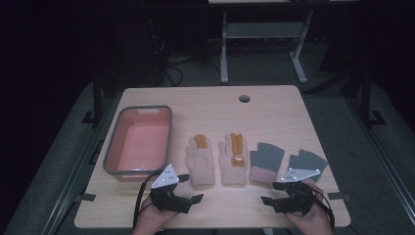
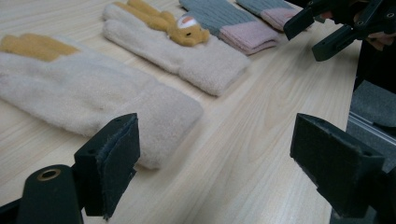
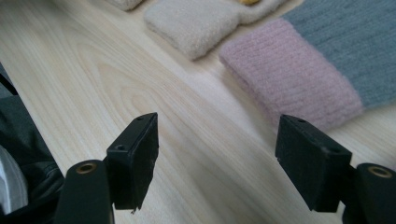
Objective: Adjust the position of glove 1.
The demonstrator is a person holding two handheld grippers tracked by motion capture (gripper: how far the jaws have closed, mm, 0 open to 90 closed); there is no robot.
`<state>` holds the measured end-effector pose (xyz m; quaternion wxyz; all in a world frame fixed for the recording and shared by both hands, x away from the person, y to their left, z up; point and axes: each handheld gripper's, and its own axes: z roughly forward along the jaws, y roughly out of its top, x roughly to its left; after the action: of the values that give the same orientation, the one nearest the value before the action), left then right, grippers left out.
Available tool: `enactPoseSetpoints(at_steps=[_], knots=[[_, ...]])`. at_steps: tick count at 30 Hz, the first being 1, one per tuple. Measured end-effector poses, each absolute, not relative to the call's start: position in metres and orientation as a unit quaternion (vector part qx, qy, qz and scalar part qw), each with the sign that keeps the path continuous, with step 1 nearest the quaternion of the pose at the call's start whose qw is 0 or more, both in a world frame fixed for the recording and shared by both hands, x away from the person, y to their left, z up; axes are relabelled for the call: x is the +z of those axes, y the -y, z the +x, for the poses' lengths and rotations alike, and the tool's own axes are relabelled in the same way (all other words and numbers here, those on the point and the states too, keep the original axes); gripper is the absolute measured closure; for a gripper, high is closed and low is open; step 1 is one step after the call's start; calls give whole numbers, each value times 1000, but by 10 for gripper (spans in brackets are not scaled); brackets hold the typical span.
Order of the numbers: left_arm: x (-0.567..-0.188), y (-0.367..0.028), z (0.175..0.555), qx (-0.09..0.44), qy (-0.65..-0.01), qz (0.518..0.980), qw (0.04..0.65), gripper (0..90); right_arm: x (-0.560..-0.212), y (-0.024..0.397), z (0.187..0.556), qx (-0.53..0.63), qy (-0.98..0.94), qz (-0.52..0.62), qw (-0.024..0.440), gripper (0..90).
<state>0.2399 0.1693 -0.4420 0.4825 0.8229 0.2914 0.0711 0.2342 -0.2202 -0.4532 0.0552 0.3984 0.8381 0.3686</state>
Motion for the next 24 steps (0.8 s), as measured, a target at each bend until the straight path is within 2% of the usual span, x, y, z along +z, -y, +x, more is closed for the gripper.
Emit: enactPoseSetpoints(at_steps=[7,24], knots=[[-444,-167,240,64,-295,822,483,160,-448,213,236,361,-845,391,56,299],[-442,-168,238,85,-291,823,480,160,-423,192,254,332,-880,336,53,299]])
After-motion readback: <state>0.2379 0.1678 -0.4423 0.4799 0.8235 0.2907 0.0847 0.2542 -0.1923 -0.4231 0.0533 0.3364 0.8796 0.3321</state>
